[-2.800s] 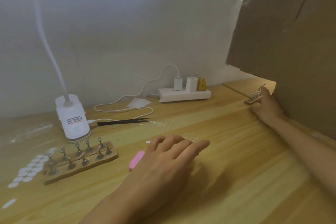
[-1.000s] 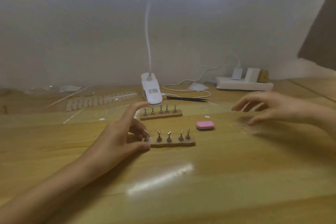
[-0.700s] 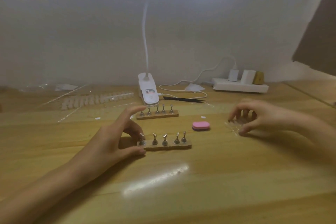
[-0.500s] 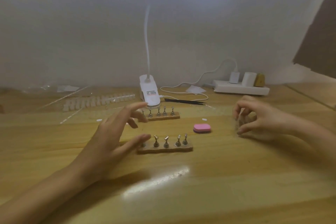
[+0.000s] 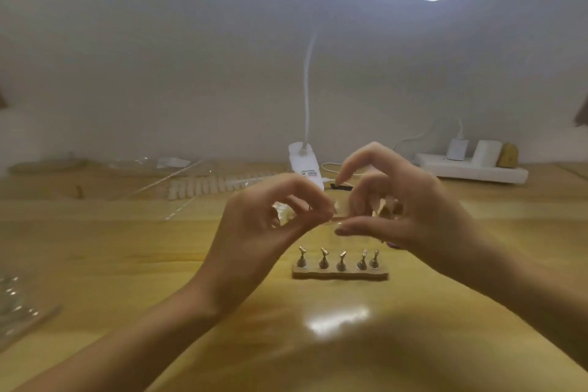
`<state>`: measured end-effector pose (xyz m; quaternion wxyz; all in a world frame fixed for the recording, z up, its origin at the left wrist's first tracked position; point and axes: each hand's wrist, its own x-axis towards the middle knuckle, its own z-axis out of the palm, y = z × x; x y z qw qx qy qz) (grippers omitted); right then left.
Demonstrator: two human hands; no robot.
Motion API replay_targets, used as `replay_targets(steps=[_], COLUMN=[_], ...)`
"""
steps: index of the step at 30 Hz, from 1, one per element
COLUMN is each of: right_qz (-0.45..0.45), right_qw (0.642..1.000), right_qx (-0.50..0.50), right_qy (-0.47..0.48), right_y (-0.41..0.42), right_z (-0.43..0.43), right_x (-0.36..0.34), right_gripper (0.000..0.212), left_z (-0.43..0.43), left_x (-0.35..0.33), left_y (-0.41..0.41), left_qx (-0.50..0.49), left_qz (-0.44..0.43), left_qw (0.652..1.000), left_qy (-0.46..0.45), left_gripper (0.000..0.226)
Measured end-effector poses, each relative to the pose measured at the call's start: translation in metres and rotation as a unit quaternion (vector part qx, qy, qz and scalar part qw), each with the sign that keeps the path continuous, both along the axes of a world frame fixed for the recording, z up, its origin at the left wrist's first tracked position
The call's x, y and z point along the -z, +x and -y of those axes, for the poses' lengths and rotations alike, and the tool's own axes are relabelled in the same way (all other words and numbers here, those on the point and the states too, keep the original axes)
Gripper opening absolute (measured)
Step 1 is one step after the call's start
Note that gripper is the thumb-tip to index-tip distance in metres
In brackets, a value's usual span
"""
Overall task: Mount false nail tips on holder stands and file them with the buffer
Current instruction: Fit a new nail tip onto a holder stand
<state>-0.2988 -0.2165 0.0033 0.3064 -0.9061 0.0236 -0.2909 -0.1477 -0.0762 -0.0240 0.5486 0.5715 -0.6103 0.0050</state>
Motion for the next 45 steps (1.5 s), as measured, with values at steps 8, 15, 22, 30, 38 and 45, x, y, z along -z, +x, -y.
replay_targets(steps=[8,15,22,30,38,45], right_qz=[0.003,-0.015,-0.008,0.133,-0.102,-0.137], right_qw=[1.000,0.989,0.995,0.974,0.980,0.983], right_qx=[0.018,0.013,0.002,0.013,0.089,0.122], right_qy=[0.025,0.146,0.101,-0.181,0.146,0.022], right_y=[0.005,0.001,-0.001,0.002,0.024,-0.001], right_z=[0.009,0.009,0.002,0.029,0.052,0.080], right_x=[-0.005,-0.003,0.001,0.018,0.063,0.021], right_gripper=[0.022,0.028,0.020,0.017,0.021,0.018], left_z=[-0.002,-0.004,-0.004,0.008,0.010,0.009], left_x=[-0.010,-0.014,-0.013,-0.001,0.030,0.029], left_y=[0.015,0.018,0.010,0.025,0.033,0.035], left_qx=[-0.124,-0.226,-0.188,0.051,-0.088,-0.075], left_qz=[0.151,0.442,0.340,-0.365,-0.227,-0.196], left_qw=[0.980,0.860,0.918,0.914,0.955,0.965], left_qy=[-0.032,-0.118,-0.073,0.169,0.169,0.160], left_gripper=[0.017,0.018,0.015,0.011,0.012,0.021])
